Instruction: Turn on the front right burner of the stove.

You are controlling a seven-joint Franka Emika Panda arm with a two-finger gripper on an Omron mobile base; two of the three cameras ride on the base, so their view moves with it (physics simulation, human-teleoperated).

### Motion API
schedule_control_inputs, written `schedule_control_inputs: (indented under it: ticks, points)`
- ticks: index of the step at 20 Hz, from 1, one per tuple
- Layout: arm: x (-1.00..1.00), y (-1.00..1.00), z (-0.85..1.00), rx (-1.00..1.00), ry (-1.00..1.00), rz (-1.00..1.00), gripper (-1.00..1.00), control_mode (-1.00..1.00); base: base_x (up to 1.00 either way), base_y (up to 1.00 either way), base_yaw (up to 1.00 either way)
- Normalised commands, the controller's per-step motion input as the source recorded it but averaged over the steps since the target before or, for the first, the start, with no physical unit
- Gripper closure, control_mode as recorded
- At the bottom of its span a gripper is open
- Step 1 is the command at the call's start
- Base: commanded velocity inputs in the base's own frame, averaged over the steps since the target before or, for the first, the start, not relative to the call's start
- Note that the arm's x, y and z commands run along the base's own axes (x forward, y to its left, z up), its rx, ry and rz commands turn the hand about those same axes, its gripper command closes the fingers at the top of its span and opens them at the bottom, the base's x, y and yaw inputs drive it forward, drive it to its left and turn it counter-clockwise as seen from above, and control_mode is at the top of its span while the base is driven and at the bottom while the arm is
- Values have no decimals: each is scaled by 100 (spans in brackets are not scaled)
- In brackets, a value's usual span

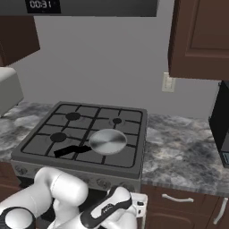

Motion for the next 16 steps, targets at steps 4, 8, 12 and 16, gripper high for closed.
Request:
schedule_control_inputs:
  ticks: [4, 8, 12, 16]
  points:
    - [28, 0, -27, 0, -3, -3, -100, -100, 0, 0, 0]
    - [16, 0, -44, 0, -7, -3, -100, -100, 0, 0, 0]
    - [5, 0, -38, 0, -10, -1, -100, -100, 0, 0, 0]
    - [6, 0, -9, 2, -7, 0, -100, -100, 0, 0, 0]
